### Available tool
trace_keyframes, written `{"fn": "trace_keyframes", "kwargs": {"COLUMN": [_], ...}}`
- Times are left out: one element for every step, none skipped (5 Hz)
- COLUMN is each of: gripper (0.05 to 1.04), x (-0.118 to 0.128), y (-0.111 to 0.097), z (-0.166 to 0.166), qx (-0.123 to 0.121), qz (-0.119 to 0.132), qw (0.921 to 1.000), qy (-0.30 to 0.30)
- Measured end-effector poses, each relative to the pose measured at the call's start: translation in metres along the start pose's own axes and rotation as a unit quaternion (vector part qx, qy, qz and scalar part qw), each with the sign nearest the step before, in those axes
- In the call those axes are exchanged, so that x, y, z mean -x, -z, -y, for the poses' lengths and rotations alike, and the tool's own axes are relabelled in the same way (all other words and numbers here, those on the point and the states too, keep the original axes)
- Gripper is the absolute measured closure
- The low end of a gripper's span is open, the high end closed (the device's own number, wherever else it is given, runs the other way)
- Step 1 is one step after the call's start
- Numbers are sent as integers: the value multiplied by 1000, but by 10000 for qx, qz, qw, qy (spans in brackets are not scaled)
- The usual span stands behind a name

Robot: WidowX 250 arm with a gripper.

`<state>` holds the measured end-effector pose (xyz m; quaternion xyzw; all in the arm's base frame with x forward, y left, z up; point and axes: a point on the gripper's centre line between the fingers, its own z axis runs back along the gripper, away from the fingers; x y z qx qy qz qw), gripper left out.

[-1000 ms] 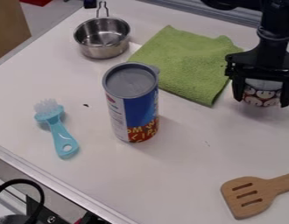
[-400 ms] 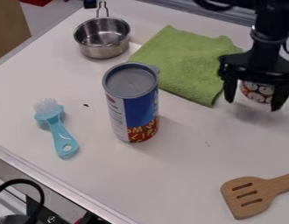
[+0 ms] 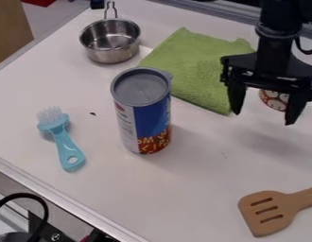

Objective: Move the can from the lower right of the table to the upper right of the table

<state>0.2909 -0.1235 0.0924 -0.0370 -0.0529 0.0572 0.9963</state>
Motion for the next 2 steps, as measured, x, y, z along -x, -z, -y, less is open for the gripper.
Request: {"fn": "trace_keyframes", "kwargs": {"gripper": [84, 84], "x": [20, 34], "y": [-5, -9], "z": [11, 22], "qx": [135, 280], "qz": [78, 188], "qw": [9984, 9941], "qy": [535, 1035]}}
